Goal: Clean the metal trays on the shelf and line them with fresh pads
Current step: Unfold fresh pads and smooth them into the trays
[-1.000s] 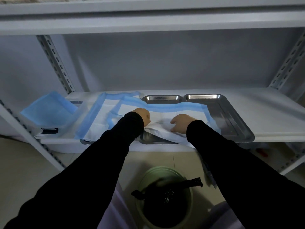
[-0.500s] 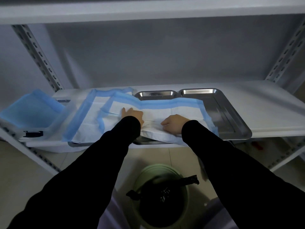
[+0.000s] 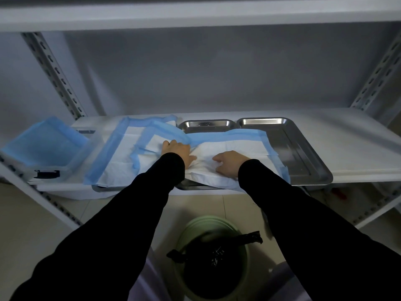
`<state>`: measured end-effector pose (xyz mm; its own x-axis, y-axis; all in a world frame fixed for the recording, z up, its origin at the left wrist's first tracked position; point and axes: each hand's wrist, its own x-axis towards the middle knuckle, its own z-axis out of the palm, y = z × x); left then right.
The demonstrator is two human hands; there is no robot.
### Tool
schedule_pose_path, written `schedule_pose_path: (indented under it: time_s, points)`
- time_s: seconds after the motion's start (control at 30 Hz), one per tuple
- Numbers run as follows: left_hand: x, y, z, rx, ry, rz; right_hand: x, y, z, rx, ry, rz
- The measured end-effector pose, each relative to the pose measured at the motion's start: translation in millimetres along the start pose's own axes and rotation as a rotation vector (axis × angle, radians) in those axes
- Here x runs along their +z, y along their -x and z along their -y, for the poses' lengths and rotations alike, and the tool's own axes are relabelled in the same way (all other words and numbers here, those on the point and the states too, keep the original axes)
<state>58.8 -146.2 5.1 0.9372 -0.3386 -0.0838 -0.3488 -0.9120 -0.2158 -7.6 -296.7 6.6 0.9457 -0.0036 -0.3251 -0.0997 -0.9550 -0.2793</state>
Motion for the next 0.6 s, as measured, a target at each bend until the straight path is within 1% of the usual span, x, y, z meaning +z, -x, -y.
schedule_pose_path:
  time_s: [0.03, 0.1, 0.2, 0.33, 0.4, 0.47, 0.6]
  points:
    - [0.3, 0.4, 0.5, 0.006, -0.011, 0.023, 0.5, -0.8, 0.5, 0.002, 0.006, -0.001]
    - [0.8, 0.9, 1.5, 0.006, 0.002, 0.017, 1.3, -0.8, 1.2, 0.006, 0.005, -0.002]
    - [-1.1, 2.1, 2.8, -0.016, 0.112, -0.091, -1.6, 5.4, 6.6, -0.014, -0.079, 0.004]
    - [-15.1, 3.6, 5.9, -0.077, 0.356, -0.248, -5.2, 14.6, 13.2, -0.010, -0.280, 0.073]
    - [-25.2, 6.4, 7.1, -0.101, 0.470, -0.265, -6.1, 17.2, 14.2, -0.019, -0.258, 0.119]
    - [-33.7, 9.5, 8.0, -0.137, 0.577, -0.278, -5.8, 15.2, 13.1, -0.024, -0.208, 0.121]
    - [-48.4, 11.2, 10.5, -0.220, 0.914, -0.284, -7.8, 12.9, 15.1, -0.059, -0.091, 0.031]
